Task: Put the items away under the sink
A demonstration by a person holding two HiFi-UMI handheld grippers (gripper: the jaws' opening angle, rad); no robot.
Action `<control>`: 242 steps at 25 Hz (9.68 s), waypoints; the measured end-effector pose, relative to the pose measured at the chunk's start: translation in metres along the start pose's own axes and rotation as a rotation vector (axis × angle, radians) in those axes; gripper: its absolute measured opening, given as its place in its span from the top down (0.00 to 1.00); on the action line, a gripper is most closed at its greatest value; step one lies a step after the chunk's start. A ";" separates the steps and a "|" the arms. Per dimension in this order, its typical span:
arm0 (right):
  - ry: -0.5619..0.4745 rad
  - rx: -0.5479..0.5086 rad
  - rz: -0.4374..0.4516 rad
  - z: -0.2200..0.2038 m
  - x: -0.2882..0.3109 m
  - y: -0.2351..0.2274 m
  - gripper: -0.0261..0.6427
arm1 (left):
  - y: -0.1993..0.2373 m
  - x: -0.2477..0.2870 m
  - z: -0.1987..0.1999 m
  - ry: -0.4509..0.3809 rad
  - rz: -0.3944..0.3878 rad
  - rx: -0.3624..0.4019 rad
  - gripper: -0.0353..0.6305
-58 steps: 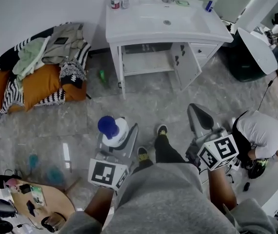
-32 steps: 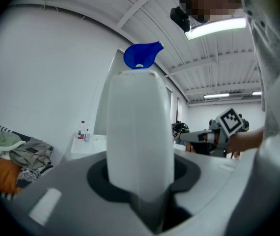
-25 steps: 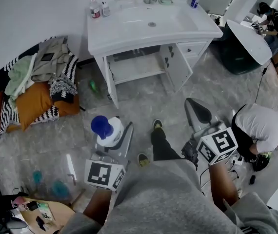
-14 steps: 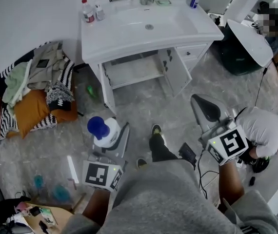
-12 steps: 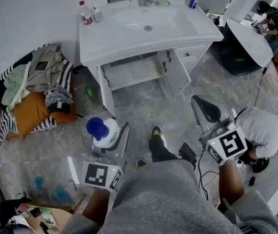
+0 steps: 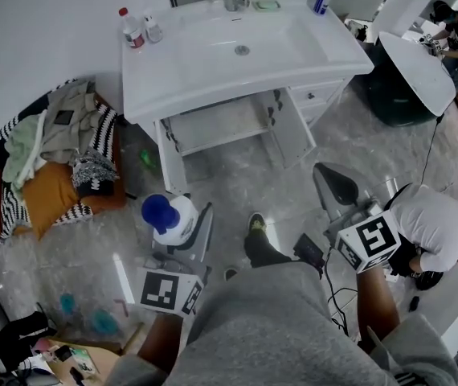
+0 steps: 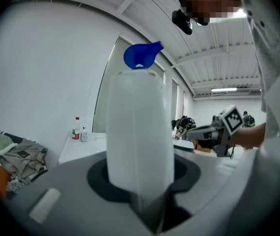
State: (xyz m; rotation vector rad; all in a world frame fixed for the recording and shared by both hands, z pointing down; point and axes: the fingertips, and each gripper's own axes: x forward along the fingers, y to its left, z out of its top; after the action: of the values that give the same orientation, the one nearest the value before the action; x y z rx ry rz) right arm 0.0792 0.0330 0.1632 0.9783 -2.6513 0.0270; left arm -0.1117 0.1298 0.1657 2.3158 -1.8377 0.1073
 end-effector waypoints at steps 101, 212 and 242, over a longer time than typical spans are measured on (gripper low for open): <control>0.050 0.308 0.026 -0.319 0.334 -0.080 0.96 | 0.105 0.357 -0.345 0.192 -0.029 0.005 0.70; -0.153 0.226 -0.124 -0.544 0.481 -0.121 0.96 | 0.132 0.497 -0.552 0.001 -0.184 0.192 0.61; -0.056 0.242 -0.095 -0.533 0.465 -0.078 0.96 | 0.102 0.470 -0.542 0.072 -0.181 0.059 0.93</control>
State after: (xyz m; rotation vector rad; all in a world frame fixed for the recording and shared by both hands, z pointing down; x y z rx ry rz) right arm -0.0531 -0.2532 0.8011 1.1955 -2.6933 0.3093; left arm -0.0703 -0.2410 0.7868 2.4707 -1.6040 0.2190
